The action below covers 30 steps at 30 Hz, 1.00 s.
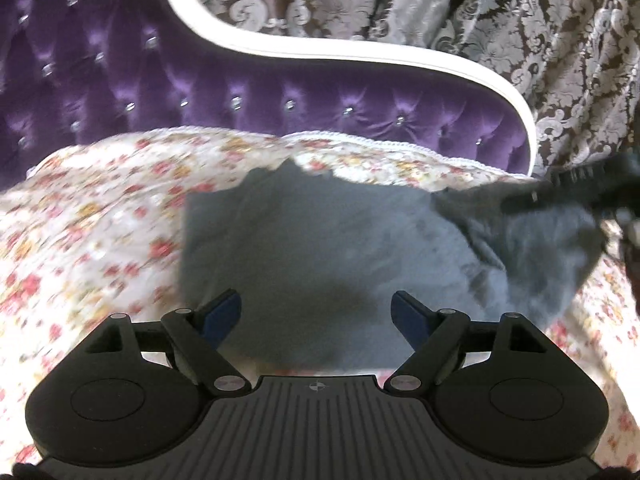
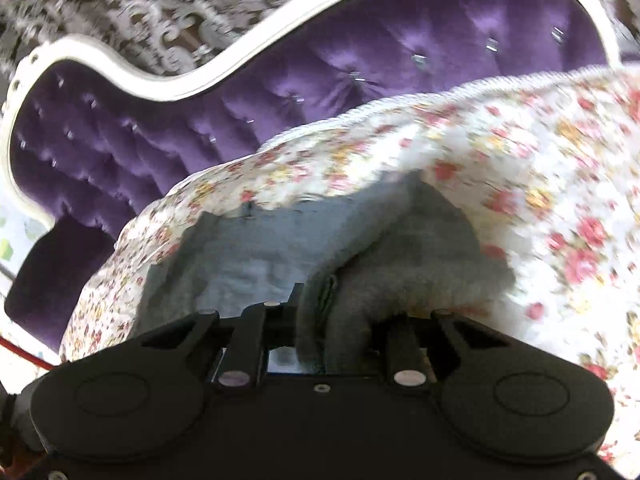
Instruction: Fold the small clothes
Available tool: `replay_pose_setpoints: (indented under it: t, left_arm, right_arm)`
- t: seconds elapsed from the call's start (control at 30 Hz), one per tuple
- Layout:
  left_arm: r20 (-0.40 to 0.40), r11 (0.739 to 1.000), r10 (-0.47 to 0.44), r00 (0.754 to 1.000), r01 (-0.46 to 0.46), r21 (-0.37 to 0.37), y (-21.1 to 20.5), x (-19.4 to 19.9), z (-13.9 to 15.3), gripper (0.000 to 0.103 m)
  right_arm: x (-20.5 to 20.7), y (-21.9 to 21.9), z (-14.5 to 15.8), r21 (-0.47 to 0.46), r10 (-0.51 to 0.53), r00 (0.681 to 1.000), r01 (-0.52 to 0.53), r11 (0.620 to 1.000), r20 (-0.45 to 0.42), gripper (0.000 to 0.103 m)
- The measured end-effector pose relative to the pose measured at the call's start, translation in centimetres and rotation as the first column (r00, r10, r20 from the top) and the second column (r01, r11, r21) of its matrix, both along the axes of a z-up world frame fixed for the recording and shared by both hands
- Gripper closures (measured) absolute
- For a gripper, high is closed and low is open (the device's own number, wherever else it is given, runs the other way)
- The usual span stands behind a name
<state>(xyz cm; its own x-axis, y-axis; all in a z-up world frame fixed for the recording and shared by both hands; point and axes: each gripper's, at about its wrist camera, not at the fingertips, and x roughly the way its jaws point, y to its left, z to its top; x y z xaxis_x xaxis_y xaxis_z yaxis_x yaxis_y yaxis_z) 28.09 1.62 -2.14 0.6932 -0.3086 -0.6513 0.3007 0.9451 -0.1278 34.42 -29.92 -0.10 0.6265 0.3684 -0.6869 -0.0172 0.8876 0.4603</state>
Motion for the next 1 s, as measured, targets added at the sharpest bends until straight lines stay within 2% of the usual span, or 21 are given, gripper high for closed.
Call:
replay_pose_setpoints:
  t: [0.2,0.4,0.6,0.67,0.73,0.77,0.83,0.93,1.0]
  left_arm:
    - [-0.024,0.999,0.036,0.999,-0.036,-0.029,3.4,-1.7,-0.9,0.021]
    - [-0.033,0.997,0.057,0.998,-0.059,-0.053,5.8,-2.9,-1.8,0.021]
    - [-0.052,0.993,0.088,0.995,-0.092,-0.079,7.3,-3.1,-2.5,0.021]
    - [-0.056,0.992,0.093,0.994,-0.098,-0.084,7.7,-3.1,-2.6,0.021]
    - [-0.058,0.991,0.094,0.994,-0.099,-0.085,7.9,-3.3,-2.7,0.021]
    - [-0.059,0.992,0.094,0.994,-0.099,-0.084,8.1,-3.3,-2.7,0.021]
    - [-0.061,0.991,0.093,0.994,-0.098,-0.086,8.2,-3.4,-2.7,0.021]
    - [-0.055,0.992,0.097,0.994,-0.101,-0.08,8.3,-3.3,-2.5,0.021]
    - [-0.047,0.992,0.095,0.994,-0.098,-0.079,8.2,-3.4,-2.2,0.021]
  right_arm:
    - [2.2,6.6,1.9,-0.052,0.088,0.996,-0.087,0.995,0.02,0.074]
    - [4.4,14.0,1.6,-0.087,0.193,0.981,-0.191,0.978,0.008,0.075]
    - [5.0,20.7,0.1,-0.166,0.287,0.958,-0.287,0.943,-0.027,0.075]
    - [5.1,22.5,-0.3,-0.223,0.302,0.952,-0.304,0.926,-0.042,0.074]
    - [5.2,23.9,-0.8,-0.269,0.327,0.943,-0.33,0.905,-0.056,0.066]
    - [5.1,24.2,-0.8,-0.264,0.337,0.94,-0.338,0.903,-0.05,0.059]
    - [5.0,24.2,-0.5,-0.187,0.375,0.927,-0.371,0.91,-0.014,0.047]
    - [4.6,23.2,0.8,-0.042,0.394,0.916,-0.392,0.919,0.071,0.046]
    - [4.3,22.2,2.1,0.017,0.379,0.916,-0.384,0.923,0.129,0.046]
